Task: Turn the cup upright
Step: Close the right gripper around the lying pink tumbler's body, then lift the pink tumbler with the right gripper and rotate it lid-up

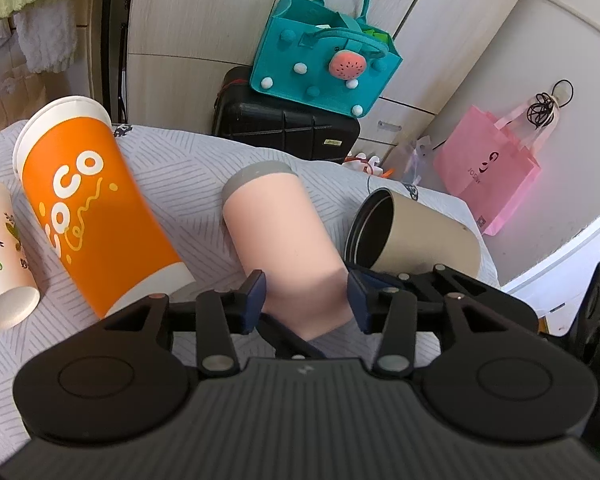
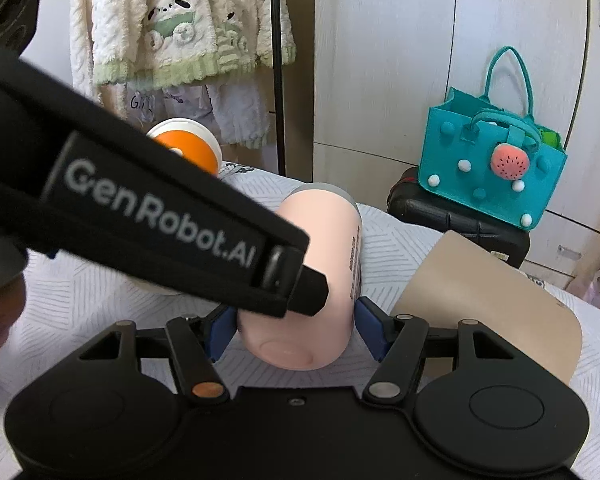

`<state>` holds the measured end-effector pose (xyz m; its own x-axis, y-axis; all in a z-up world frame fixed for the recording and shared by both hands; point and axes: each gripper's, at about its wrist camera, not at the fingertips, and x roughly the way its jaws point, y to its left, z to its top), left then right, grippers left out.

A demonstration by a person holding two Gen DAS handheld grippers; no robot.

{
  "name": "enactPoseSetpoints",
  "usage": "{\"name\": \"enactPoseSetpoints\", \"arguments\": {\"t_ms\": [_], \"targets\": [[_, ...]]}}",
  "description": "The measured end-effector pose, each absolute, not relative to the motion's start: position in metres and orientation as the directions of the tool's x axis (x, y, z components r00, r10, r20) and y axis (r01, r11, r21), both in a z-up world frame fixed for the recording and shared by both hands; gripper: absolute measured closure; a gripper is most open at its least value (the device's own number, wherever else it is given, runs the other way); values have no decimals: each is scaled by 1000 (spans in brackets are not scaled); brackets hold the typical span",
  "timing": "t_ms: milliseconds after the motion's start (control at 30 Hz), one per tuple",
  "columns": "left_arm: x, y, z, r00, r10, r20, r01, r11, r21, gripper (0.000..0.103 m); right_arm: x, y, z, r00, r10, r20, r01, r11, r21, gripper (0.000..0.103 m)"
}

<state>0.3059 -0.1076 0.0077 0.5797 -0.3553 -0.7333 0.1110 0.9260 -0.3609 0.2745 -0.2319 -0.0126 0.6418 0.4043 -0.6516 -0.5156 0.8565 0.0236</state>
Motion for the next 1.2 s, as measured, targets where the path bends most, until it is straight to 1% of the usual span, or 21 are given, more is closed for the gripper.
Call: {"name": "enactPoseSetpoints", "arguments": {"t_ms": [67,267,367,500,567,667,767,867,967,1200], "targets": [[303,-108,9,590,-345,-730,109,930,-352,55,272,-233,-11,636,409,-655,-516,856,33,35],[293,-108,15,599,-343,-724,111,931,-349,53,252,-235,-5,625,424,-655,-524,850,49,35],[285,-107,16,593,-344,-727,110,930,-350,49,242,-238,-2,612,436,-660,-526,847,71,35],[275,-106,13,567,-360,-741,109,925,-365,41,230,-242,1,593,447,-670,-524,846,101,35],[268,-107,12,552,-368,-749,120,923,-365,40,228,-245,1,577,451,-681,-523,844,116,35],[256,-109,15,558,-365,-745,131,925,-356,38,218,-247,2,572,438,-693,-524,846,102,35],[245,-112,18,562,-359,-745,157,931,-330,32,208,-252,3,566,428,-705,-512,853,106,35],[235,-112,18,538,-381,-752,168,923,-347,32,199,-259,4,542,439,-716,-503,853,142,35],[220,-113,22,541,-386,-747,185,921,-342,31,186,-262,6,536,438,-721,-499,854,148,35],[194,-106,23,501,-438,-747,202,898,-390,31,159,-265,9,510,453,-731,-493,851,183,35]]}}
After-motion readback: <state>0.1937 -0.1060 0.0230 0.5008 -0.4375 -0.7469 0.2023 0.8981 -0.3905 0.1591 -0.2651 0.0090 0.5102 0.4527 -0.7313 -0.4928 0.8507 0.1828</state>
